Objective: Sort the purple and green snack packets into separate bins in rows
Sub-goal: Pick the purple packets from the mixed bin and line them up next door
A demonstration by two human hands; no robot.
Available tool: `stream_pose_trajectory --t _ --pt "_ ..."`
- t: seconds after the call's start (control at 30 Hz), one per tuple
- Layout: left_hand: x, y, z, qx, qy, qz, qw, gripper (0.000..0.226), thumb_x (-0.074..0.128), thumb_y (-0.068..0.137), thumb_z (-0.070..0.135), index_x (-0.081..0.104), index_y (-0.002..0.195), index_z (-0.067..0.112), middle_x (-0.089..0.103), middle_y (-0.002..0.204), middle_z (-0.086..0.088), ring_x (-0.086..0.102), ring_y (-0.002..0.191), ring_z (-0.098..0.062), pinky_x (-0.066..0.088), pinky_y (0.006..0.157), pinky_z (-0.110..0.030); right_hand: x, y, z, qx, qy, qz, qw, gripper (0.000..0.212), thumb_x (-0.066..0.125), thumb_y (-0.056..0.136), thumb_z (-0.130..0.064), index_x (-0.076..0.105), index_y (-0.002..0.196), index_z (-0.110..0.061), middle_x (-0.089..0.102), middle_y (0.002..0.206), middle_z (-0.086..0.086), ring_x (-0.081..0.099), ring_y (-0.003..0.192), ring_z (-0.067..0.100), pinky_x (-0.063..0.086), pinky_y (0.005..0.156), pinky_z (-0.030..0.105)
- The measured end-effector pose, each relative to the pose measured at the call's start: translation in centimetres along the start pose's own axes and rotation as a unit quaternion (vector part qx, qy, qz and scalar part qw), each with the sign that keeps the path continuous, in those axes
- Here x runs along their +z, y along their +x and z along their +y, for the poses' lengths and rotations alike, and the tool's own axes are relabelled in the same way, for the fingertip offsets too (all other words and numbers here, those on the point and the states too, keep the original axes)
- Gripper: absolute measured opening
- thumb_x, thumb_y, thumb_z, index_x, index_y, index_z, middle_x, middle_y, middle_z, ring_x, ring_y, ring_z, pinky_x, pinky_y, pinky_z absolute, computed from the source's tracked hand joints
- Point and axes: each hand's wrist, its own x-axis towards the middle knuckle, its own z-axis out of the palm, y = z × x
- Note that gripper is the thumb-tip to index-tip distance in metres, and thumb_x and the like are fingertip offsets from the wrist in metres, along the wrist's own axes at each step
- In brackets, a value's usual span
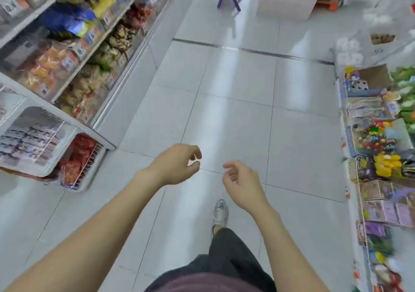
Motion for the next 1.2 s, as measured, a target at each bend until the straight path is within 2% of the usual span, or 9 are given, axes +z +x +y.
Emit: stream_pose_trajectory --t 0.13,0.27,0.4,0.53,0.67,0.83,0.97,1.1,1.2 --pt "-4.4 7.5 -1.6 -0.065 -0.045 0.004 0.997 0.025 0.053 0.095 0.043 0.066 0.115 0.036 0.066 0.106 0.019 0.066 0.086 -0.004 0.058 0.084 -0.039 -3.6 10.3 -2.2 0.021 -0.011 -0.035 0.999 0.026 0.057 0.095 -0.023 0.066 0.118 -0.031 0.070 0.096 -0.011 0.065 0.082 -0.003 0.048 0.064 0.012" --pt "-9.5 15.0 -3.7 -0.088 -0.075 0.037 0.993 0.024 0.053 0.096 0.041 0.066 0.115 0.034 0.066 0.105 0.020 0.066 0.085 -0.006 0.058 0.084 -0.038 -6.2 21.3 -6.5 0.009 -0.019 -0.057 0.998 0.026 0.056 0.095 -0.022 0.067 0.117 -0.031 0.070 0.095 -0.010 0.065 0.084 0.001 0.052 0.064 0.021" --pt "-13.7 24.1 -8.2 -0.106 -0.093 0.058 0.988 0.024 0.053 0.097 0.038 0.067 0.116 0.032 0.067 0.107 0.017 0.066 0.087 -0.008 0.058 0.086 -0.041 -7.2 33.6 -10.4 -0.016 -0.034 -0.077 0.996 0.027 0.055 0.094 -0.022 0.067 0.117 -0.031 0.071 0.095 -0.010 0.065 0.079 -0.001 0.049 0.059 0.018" --pt "-18.6 34.5 -13.2 -0.110 -0.104 0.075 0.986 0.025 0.053 0.098 0.037 0.066 0.118 0.031 0.067 0.109 0.013 0.066 0.090 -0.011 0.058 0.086 -0.042 -7.6 46.3 -14.1 -0.019 -0.048 -0.078 0.996 0.027 0.055 0.094 -0.020 0.068 0.116 -0.030 0.071 0.095 -0.009 0.065 0.079 0.000 0.048 0.055 0.015" --pt "-25.3 45.0 -16.0 -0.095 -0.115 0.051 0.987 0.025 0.052 0.099 0.037 0.065 0.120 0.031 0.066 0.111 0.013 0.064 0.097 -0.012 0.057 0.087 -0.042 -9.5 56.8 -19.2 -0.004 -0.056 -0.068 0.996 0.026 0.054 0.095 -0.020 0.067 0.115 -0.031 0.071 0.094 -0.009 0.065 0.080 0.002 0.054 0.059 0.024" --pt "-33.9 58.4 -17.8 -0.069 -0.105 0.029 0.992 0.025 0.052 0.099 0.037 0.065 0.120 0.031 0.067 0.111 0.014 0.063 0.097 -0.012 0.057 0.088 -0.041 -13.2 69.3 -24.3 -0.009 -0.058 -0.046 0.997 0.025 0.057 0.095 -0.020 0.068 0.114 -0.030 0.070 0.090 -0.013 0.063 0.083 -0.002 0.051 0.067 0.017" --pt "-39.7 69.6 -19.5 -0.046 -0.093 0.026 0.994 0.024 0.053 0.098 0.037 0.066 0.118 0.031 0.067 0.108 0.015 0.064 0.096 -0.013 0.058 0.087 -0.042 -15.7 80.2 -26.5 0.004 -0.041 -0.021 0.999 0.026 0.056 0.095 -0.019 0.069 0.114 -0.028 0.071 0.089 -0.011 0.065 0.081 0.000 0.048 0.064 0.013" --pt "-45.2 81.8 -21.1 -0.023 -0.085 0.082 0.993 0.022 0.052 0.095 0.034 0.067 0.112 0.032 0.069 0.102 0.018 0.066 0.090 -0.009 0.058 0.084 -0.040 -18.0 92.4 -28.1 0.001 -0.020 -0.015 1.000 0.027 0.056 0.093 -0.017 0.070 0.114 -0.027 0.072 0.089 -0.008 0.065 0.078 -0.001 0.046 0.062 0.007" --pt "-49.6 90.8 -22.3 -0.035 -0.099 0.125 0.987 0.024 0.049 0.093 0.038 0.066 0.110 0.035 0.069 0.099 0.018 0.067 0.087 -0.005 0.058 0.082 -0.039 -20.5 102.0 -29.4 0.003 -0.011 -0.014 1.000 0.026 0.055 0.094 -0.019 0.069 0.114 -0.028 0.071 0.090 -0.009 0.065 0.078 0.001 0.048 0.065 0.014"
